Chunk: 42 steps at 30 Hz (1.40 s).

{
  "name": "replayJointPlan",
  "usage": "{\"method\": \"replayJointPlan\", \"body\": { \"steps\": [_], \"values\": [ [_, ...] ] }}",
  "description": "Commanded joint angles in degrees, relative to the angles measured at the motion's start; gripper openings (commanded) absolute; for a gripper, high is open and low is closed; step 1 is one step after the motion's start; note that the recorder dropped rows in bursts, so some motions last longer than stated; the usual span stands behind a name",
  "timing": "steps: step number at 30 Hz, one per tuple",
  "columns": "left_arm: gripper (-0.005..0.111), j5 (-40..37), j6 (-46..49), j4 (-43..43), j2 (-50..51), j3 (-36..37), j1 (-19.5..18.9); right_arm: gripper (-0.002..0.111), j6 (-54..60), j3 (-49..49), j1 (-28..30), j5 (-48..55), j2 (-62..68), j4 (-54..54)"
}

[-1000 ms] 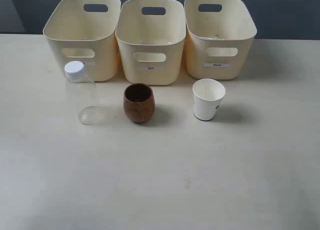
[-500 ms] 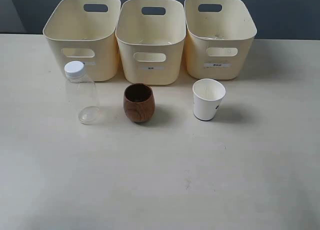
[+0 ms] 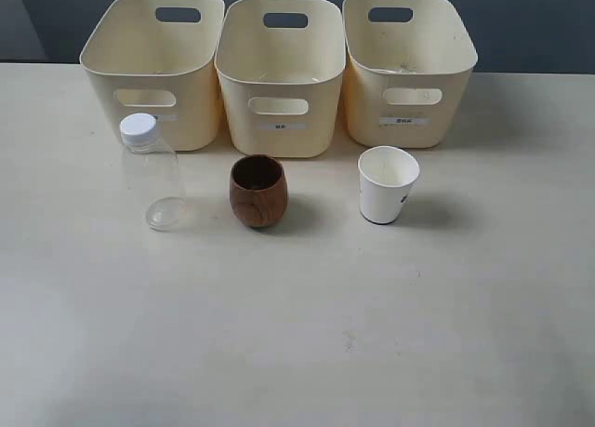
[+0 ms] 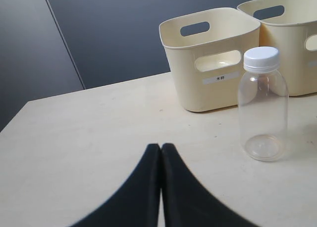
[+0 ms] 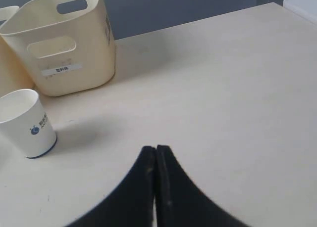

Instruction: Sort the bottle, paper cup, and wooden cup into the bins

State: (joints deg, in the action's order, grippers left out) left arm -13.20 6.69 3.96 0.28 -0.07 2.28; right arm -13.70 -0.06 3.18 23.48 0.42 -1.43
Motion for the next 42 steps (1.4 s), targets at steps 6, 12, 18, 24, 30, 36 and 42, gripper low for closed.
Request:
{"method": "replayJointPlan", "body": {
  "steps": [6,12,18,24,30,36,42],
  "values": [
    [0.0,0.3,-0.1,0.0,-0.3,0.1,0.2,-0.001,0.2,0.1,0.3,-0.1,-0.4,-0.8],
    [0.0,0.3,-0.1,0.0,-0.3,0.1,0.2,-0.001,0.2,0.1,0.3,-5.5,-0.4,-1.0],
    [0.0,0.4,-0.1,0.0,-0.3,0.1,0.2,-0.001,0.2,0.1,0.3,-11.3,-0.4,-0.5],
    [0.0,0.3,-0.1,0.0,-0.3,0.1,0.2,-0.001,0.2,0.1,0.3,-21.1,-0.4,-0.1],
    [0.0,0.3,-0.1,0.0,-0.3,0.1,0.2,-0.001,0.0,0.1,0.3,-26.1,-0.4,9.8],
    [0.0,0.3,-0.1,0.0,-0.3,0.1,0.2,-0.001,0.0,0.1,0.3,-32.0,-0.4,22.5],
    [0.0,0.3,-0.1,0.0,-0.3,0.1,0.2,-0.001,0.0,0.1,0.3,-34.4,-0.4,24.7]
  ]
}}
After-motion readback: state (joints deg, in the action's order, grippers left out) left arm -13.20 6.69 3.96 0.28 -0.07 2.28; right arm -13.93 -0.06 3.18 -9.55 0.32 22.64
